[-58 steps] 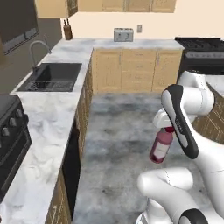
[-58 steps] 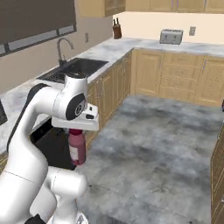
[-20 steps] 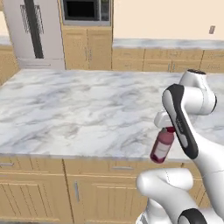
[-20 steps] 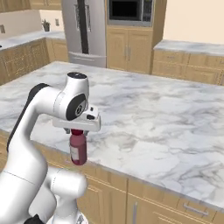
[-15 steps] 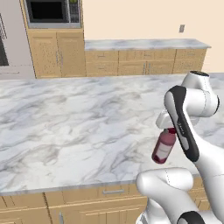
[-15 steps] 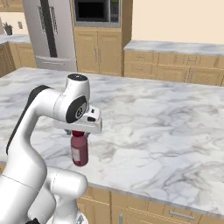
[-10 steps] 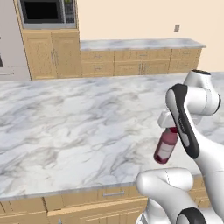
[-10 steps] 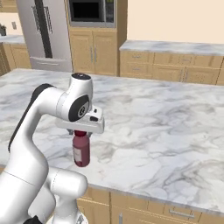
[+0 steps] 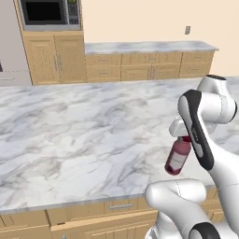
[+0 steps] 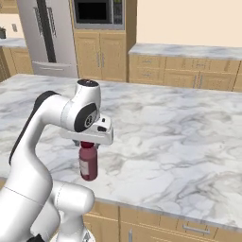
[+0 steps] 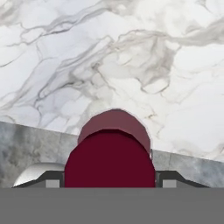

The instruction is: Move the drinks to the dining counter.

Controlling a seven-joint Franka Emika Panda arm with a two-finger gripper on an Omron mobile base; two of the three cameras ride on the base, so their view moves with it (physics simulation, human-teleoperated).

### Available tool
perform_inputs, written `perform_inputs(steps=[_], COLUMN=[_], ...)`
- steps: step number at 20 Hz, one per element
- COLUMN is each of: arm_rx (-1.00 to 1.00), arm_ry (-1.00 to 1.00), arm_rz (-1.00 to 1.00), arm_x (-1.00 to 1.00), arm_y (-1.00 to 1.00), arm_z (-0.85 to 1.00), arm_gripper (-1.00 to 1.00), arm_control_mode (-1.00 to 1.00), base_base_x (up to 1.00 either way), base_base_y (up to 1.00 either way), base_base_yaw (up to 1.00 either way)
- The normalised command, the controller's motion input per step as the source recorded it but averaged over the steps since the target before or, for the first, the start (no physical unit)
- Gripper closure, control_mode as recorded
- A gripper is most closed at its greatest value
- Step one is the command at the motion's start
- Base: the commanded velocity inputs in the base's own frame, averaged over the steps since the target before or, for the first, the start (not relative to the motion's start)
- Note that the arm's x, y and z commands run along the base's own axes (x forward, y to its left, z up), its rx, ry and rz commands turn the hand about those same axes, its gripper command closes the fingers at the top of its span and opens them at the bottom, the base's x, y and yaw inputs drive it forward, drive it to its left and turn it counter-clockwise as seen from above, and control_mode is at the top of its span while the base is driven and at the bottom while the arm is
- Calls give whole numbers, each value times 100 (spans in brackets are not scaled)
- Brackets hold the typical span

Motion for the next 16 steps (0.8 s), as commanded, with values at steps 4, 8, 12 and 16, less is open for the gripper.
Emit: perform_inputs(steps=[4, 8, 12, 16], arm_rx=[0, -1, -5, -12], arm_ry=[0, 2, 20, 12], arm_rz=[0, -3, -2, -1], arm_x=[0, 35, 87, 100], arm_y=[0, 24, 9, 0], arm_z=[0, 0, 14, 0], arm_gripper=[100, 100, 100, 100], arm_control_mode=[100, -100, -100, -100], base_base_x=[0, 0, 0, 0], base_base_y=[0, 0, 0, 0], base_base_yaw=[0, 0, 0, 0])
